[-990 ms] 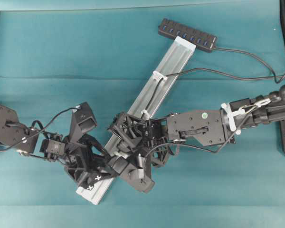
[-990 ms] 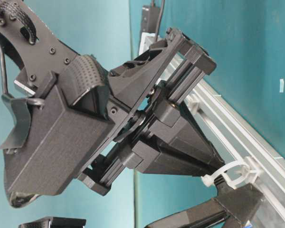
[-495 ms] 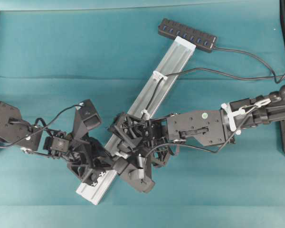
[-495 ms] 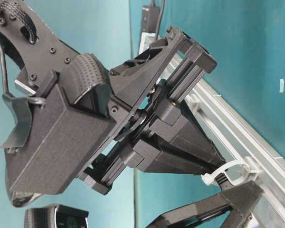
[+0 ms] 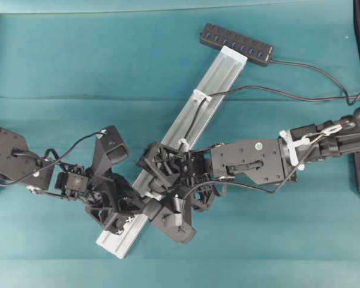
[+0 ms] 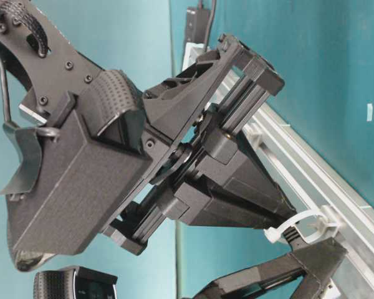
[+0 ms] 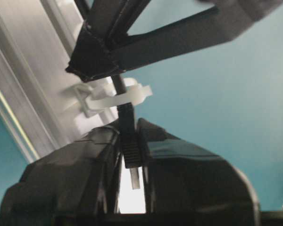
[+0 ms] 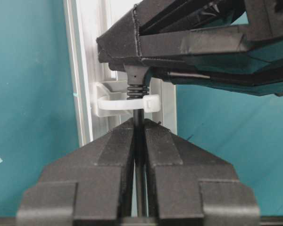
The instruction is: Pass the USB cable through three rings with both arms.
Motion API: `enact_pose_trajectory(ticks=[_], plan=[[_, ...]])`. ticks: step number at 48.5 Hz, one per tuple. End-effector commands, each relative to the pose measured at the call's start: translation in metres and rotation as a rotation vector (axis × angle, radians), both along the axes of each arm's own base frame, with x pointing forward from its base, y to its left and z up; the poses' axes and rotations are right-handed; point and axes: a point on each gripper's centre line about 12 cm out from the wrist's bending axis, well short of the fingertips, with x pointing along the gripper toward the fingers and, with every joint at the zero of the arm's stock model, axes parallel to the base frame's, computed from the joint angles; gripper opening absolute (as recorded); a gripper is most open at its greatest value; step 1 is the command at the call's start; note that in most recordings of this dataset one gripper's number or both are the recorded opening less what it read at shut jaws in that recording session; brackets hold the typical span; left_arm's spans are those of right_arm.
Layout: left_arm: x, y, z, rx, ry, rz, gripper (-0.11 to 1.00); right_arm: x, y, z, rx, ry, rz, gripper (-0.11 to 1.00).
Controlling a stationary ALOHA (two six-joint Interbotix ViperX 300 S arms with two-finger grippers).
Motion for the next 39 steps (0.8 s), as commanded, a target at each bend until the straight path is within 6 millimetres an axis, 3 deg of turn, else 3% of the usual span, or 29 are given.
enact_pose_trajectory(ticks=[1,4,12,16,39], plan=[[0.004,0.000,0.008,-0.001,-0.031,-0.003,0.11,0.000,-0.001,0.004,0.010,0.004,-0.015,0.12],[0.004,0.000,0.008,-0.001,-0.031,-0.003,0.11,-0.002,-0.001,0.005,0.008,0.019,-0.015,0.22],[0.004,0.000,0.009,-0.002,-0.029,-0.002,0.10,-0.007,-0.001,0.009,0.005,0.048,-0.016,0.69],[0.003,-0.001,0.008,-0.001,-0.026,-0.003,0.10,-0.007,-0.002,0.012,0.003,0.040,-0.016,0.86],[-0.003,-0.009,0.012,-0.007,-0.033,-0.027,0.10,-0.007,-0.019,0.023,0.005,0.017,-0.053,0.82]])
